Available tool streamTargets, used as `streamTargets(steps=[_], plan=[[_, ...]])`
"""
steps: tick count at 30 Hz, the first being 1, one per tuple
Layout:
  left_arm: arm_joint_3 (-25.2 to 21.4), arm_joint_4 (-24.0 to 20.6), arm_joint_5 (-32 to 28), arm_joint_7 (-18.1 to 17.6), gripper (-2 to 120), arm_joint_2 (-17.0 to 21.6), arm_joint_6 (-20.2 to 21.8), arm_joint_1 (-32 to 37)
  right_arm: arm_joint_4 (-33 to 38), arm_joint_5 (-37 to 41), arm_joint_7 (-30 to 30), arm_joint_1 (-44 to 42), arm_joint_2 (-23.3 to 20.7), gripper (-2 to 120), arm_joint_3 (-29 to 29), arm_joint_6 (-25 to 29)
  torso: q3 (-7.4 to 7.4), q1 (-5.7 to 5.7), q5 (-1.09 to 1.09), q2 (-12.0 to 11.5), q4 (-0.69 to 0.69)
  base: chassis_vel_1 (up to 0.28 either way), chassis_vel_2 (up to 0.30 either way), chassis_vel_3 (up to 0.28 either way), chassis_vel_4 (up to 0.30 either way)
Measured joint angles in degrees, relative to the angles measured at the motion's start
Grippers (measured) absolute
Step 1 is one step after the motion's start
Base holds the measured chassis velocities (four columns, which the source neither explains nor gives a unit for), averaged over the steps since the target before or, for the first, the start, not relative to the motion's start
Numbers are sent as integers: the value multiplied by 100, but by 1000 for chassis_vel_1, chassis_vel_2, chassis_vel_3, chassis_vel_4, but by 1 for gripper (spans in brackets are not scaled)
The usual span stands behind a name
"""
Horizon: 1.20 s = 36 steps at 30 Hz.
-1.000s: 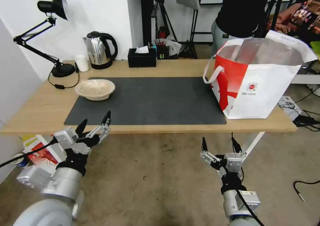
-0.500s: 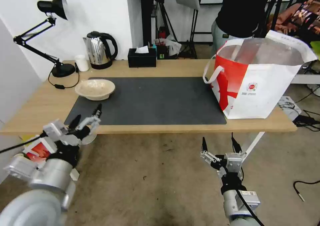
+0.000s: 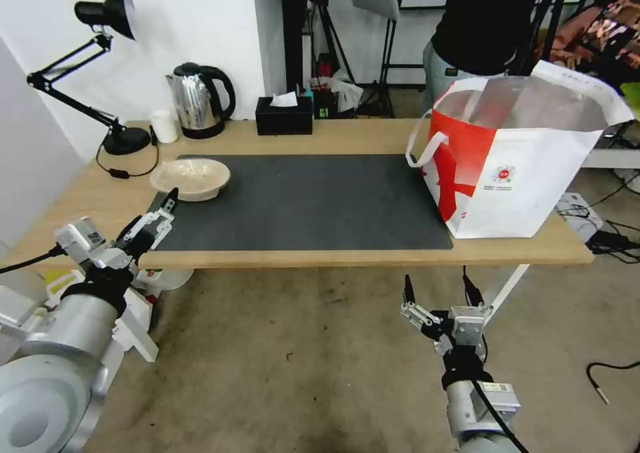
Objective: Pick up the trash from the table and place it into the takeout bag.
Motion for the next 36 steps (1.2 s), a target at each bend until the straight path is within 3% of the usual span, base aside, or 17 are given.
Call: streamTargets(steps=[7, 13, 16, 21, 22, 29, 34, 36], plan=[[-151, 198, -978, -552, 100, 292, 75, -400, 0, 0, 0, 0, 0, 100, 0, 0, 0, 0, 0, 0, 0, 0, 0, 0, 0], [-172, 347, -1427, -850, 100, 460, 145, -669, 0, 0, 0, 0, 0, 100, 0, 0, 0, -1, 1, 0, 1, 0, 0, 0, 0], [-170, 591, -2019, -1263, 100, 693, 254, -1048, 0, 0, 0, 0, 0, 100, 0, 0, 0, 0, -1, 0, -1, 0, 0, 0, 0], [-165, 705, -2299, -1456, 100, 808, 307, -1268, 0, 0, 0, -1, 0, 100, 0, 0, 0, 0, 0, -1, -2, 0, 0, 0, 0], [-139, 806, -2437, -1566, 100, 874, 338, -1374, 0, 0, 0, 0, 0, 100, 0, 0, 0, -1, 0, 0, 3, 0, 0, 0, 0], [93, 1581, -3550, -2421, 100, 1418, 624, -2270, 0, 0, 0, 0, 0, 100, 0, 0, 1, 0, 0, -1, 0, 0, 0, 0, 0], [223, 1936, -3990, -2774, 100, 1693, 762, -2707, 0, 0, 0, 0, 0, 100, 0, 0, 0, 0, -3, 0, 1, 0, 0, 0, 0], [429, 2377, -4274, -3086, 100, 2075, 921, -3109, -1, 0, 0, 0, 0, 100, 0, 0, 1, -1, 0, 0, -2, 0, 0, 0, 0]])
